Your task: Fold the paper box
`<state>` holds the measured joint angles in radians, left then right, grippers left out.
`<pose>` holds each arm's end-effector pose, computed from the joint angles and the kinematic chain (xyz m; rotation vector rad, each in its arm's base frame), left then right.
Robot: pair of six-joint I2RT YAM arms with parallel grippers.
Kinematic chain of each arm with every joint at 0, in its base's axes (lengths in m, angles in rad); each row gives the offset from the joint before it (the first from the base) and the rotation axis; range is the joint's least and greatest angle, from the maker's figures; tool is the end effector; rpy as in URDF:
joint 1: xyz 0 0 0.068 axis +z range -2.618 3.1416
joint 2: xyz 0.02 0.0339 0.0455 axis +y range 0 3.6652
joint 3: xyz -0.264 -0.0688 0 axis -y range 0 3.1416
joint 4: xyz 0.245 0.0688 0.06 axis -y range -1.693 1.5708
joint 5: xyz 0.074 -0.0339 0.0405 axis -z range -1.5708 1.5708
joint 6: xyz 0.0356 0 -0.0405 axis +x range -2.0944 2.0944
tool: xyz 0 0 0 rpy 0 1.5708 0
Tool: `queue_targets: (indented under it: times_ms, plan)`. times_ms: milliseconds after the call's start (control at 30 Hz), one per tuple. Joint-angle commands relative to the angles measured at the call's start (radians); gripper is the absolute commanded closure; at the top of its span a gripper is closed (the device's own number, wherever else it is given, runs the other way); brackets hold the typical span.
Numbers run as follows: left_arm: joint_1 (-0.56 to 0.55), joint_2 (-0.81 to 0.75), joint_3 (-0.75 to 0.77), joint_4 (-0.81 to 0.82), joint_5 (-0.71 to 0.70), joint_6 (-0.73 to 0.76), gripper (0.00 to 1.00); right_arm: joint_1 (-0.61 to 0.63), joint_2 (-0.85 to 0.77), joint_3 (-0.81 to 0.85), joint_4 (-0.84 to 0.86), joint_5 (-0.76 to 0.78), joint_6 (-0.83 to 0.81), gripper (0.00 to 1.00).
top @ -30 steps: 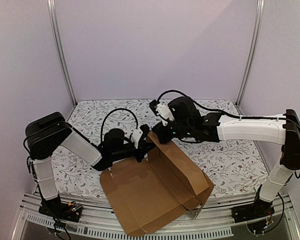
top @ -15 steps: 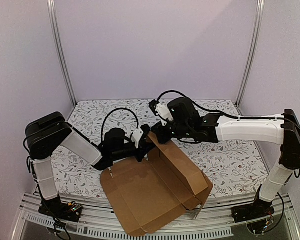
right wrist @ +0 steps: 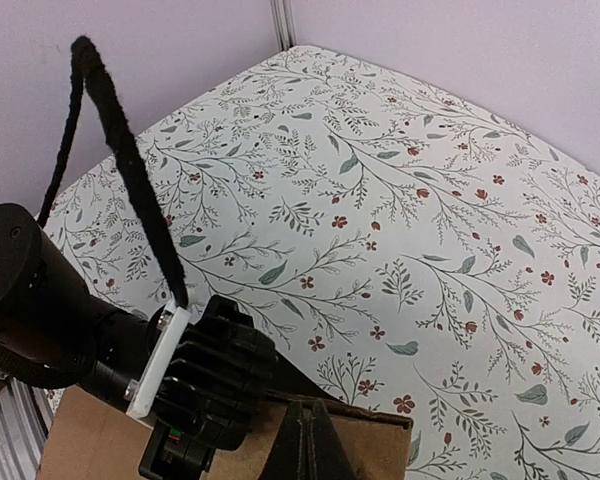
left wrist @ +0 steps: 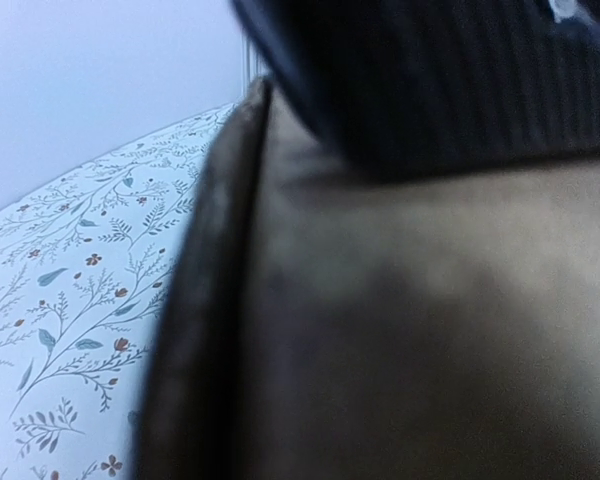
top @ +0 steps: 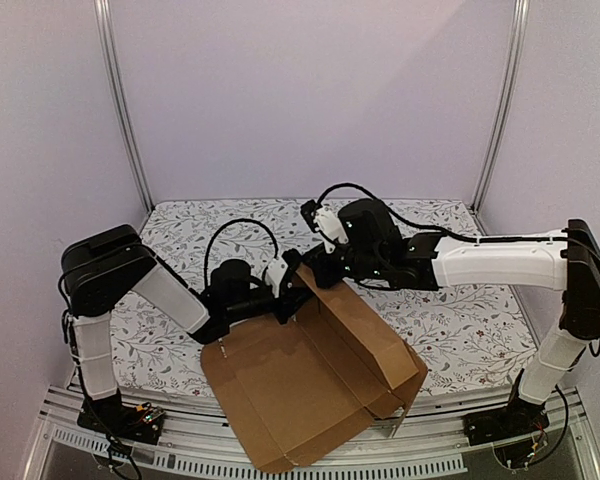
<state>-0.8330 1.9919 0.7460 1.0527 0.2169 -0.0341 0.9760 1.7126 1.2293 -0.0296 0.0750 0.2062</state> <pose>0.2430 -0.2787 0.1205 0.8608 1.6183 -0.8118 0.2250 0.3278 0.2604 -0.7621 2.0066 0.6322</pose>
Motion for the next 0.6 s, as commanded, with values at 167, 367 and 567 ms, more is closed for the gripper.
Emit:
queue_targets:
  times_ms: [167, 367, 567]
  plan:
    - [-0.017, 0.079, -0.054, 0.218, -0.005, -0.035, 0.70, 0.009, 0.006, -0.060, -0.110, -0.011, 0.024, 1.00]
    - [-0.017, 0.133, -0.058, 0.329, -0.012, -0.044, 0.68, 0.008, -0.009, -0.071, -0.111, -0.002, 0.021, 1.00]
    - [-0.017, 0.165, -0.035, 0.362, -0.003, -0.055, 0.67, 0.008, -0.018, -0.081, -0.111, 0.002, 0.023, 1.00]
